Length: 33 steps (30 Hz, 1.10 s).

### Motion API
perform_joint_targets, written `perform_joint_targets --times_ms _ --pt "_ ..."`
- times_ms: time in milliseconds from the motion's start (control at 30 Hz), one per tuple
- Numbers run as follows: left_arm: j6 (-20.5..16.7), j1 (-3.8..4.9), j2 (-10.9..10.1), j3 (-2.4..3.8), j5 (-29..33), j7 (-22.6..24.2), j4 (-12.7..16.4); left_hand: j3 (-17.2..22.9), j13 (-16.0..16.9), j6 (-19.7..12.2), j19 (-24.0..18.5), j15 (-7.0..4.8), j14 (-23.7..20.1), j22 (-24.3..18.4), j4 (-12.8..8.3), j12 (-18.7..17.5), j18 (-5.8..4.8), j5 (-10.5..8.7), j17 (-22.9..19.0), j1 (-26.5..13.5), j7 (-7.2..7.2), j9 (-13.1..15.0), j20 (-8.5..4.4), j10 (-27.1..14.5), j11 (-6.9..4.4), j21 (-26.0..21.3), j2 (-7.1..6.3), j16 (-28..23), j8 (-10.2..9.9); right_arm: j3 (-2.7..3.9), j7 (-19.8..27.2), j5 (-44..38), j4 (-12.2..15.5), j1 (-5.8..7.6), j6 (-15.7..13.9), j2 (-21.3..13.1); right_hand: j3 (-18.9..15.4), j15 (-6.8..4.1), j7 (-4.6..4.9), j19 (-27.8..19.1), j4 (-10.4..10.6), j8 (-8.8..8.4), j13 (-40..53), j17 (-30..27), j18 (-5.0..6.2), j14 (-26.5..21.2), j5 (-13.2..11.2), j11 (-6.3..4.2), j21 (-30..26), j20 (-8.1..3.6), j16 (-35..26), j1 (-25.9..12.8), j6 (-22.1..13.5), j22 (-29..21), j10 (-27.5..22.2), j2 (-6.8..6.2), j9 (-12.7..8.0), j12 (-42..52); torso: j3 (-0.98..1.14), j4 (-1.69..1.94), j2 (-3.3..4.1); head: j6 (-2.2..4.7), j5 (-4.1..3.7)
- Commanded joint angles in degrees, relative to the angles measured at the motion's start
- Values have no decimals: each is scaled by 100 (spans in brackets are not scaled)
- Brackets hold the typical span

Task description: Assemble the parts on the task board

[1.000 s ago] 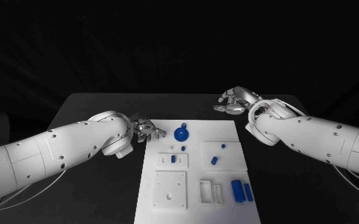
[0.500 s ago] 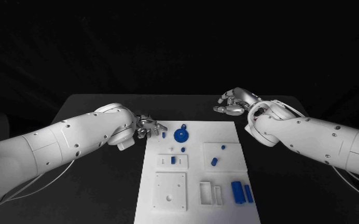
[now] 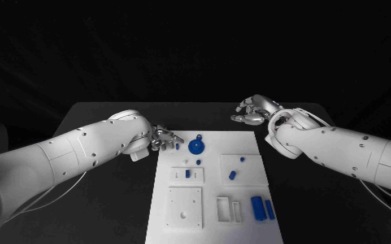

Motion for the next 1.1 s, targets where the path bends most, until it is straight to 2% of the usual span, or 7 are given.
perform_joint_targets --times_ms 33,200,533,933,1033,1100 --pt "126 5 30 6 -91 -40 -69 -11 9 -45 -39 49 -14 11 53 11 -44 -24 11 15 14 0 -536 -20 43 0 70 42 -27 3 52 -5 19 -2 30 2 -4 4 41 -2 20 5 -7 7 363 48 25 -1 -33 -22 -36 -22 -17 84 -21 38 -4 27 6 2 -3 -8 -11" --pt "167 5 80 6 -91 -30 -166 -72 26 -56 -57 51 -26 33 43 28 -42 -24 22 64 17 11 -532 -33 45 17 189 62 -15 3 52 -5 28 -1 32 5 -4 5 41 -2 20 5 -8 8 363 48 26 0 -33 -22 -36 -21 -18 84 -22 38 -4 27 6 5 -10 -16 -22" --pt "314 -6 267 3 -85 0 -356 -236 50 -55 -84 48 -42 73 -160 56 -37 -22 35 276 13 25 -528 -53 41 45 444 93 16 3 51 -5 54 -1 33 12 -6 5 41 -2 21 5 -8 9 364 48 26 0 -34 -22 -37 -20 -18 85 -22 40 -4 28 -1 -1 -2 -23 -26" --pt "395 -39 395 1 -85 17 -528 -345 57 -37 -95 44 -47 86 -267 66 -36 -22 36 345 7 23 -527 -58 37 45 604 105 37 3 48 -5 56 -1 34 22 -7 6 42 -2 21 5 -9 9 363 48 27 1 -35 -22 -38 -17 -18 85 -22 42 -4 29 2 7 -5 -51 -53" --pt "419 -47 419 1 -85 19 -546 -357 58 -15 -95 39 -46 91 -328 70 -35 -19 36 402 1 26 -529 -54 32 48 692 111 52 3 49 -5 57 -1 35 24 -8 6 42 -2 21 5 -10 10 364 48 27 1 -35 -22 -38 -16 -17 86 -22 43 -4 29 2 7 -7 -58 -52" --pt "433 -54 435 1 -85 26 -570 -369 59 0 -96 35 -47 100 -433 73 -36 -16 35 486 -2 25 -529 -53 26 53 813 115 65 3 47 -5 54 -1 36 26 -8 6 42 -2 21 5 -10 10 364 49 27 1 -35 -23 -38 -16 -17 86 -22 44 -4 29 4 7 -8 -62 -51"
